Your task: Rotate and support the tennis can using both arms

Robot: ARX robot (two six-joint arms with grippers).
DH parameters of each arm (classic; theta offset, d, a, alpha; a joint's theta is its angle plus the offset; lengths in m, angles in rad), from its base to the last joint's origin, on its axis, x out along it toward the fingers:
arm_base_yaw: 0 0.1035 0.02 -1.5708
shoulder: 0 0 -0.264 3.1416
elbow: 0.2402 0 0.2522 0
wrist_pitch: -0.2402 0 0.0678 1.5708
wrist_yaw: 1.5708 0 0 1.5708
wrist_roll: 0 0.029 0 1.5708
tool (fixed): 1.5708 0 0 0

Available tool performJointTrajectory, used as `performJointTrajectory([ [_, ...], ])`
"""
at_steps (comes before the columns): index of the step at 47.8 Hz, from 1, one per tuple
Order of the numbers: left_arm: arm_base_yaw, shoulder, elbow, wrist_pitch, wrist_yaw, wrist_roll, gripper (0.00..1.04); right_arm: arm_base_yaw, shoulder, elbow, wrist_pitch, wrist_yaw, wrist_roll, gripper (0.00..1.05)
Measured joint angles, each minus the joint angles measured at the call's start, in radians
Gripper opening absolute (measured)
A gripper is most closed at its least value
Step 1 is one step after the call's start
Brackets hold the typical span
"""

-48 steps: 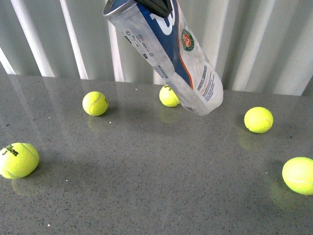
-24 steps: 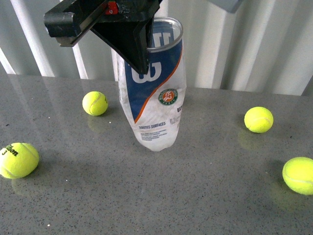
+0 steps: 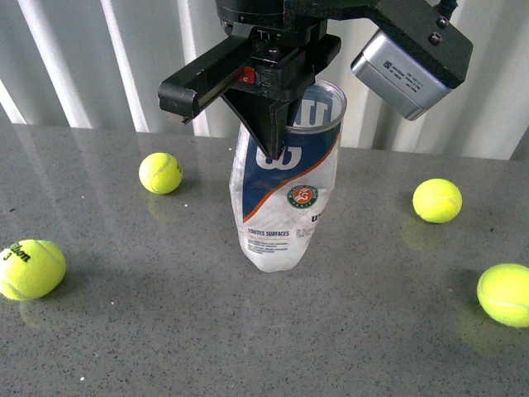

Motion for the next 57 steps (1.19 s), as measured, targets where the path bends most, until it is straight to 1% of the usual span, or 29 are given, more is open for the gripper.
performJointTrajectory([
  [7,-0.008,0.004,-0.032,0.018,-0.007,0.014,0.04,0.0,0.0,0.0,0.0,0.0,0.0,0.98],
  [13,-0.018,0.02,-0.044,0.019,0.001,0.023,0.04,0.0,0.0,0.0,0.0,0.0,0.0,0.98],
  [28,-0.034,0.029,-0.098,0.08,0.026,0.026,0.04,0.0,0.0,0.0,0.0,0.0,0.0,0.98],
  [29,-0.034,0.029,-0.1,0.085,0.028,0.026,0.05,0.0,0.0,0.0,0.0,0.0,0.0,0.98],
  [33,-0.034,0.029,-0.113,0.102,0.033,0.027,0.21,0.0,0.0,0.0,0.0,0.0,0.0,0.98],
  [34,-0.033,0.029,-0.118,0.104,0.034,0.027,0.26,0.0,0.0,0.0,0.0,0.0,0.0,0.98],
  [41,-0.029,0.029,-0.124,0.109,0.038,0.028,0.51,0.0,0.0,0.0,0.0,0.0,0.0,0.98],
  [42,-0.029,0.029,-0.124,0.109,0.039,0.028,0.53,0.0,0.0,0.0,0.0,0.0,0.0,0.98],
  [43,-0.029,0.029,-0.122,0.108,0.039,0.028,0.58,0.0,0.0,0.0,0.0,0.0,0.0,0.98],
  [48,-0.029,0.029,-0.106,0.098,0.041,0.027,0.76,0.0,0.0,0.0,0.0,0.0,0.0,0.98],
  [51,-0.029,0.029,-0.095,0.095,0.041,0.027,0.83,0.0,0.0,0.0,0.0,0.0,0.0,0.98],
  [52,-0.029,0.029,-0.088,0.093,0.041,0.026,0.89,0.0,0.0,0.0,0.0,0.0,0.0,0.98],
  [55,-0.027,0.028,-0.076,0.088,0.041,0.026,1.0,0.0,0.0,0.0,0.0,0.0,0.0,0.98],
  [57,-0.027,0.028,-0.07,0.084,0.04,0.024,0.99,0.0,0.0,0.0,0.0,0.0,0.0,0.98],
])
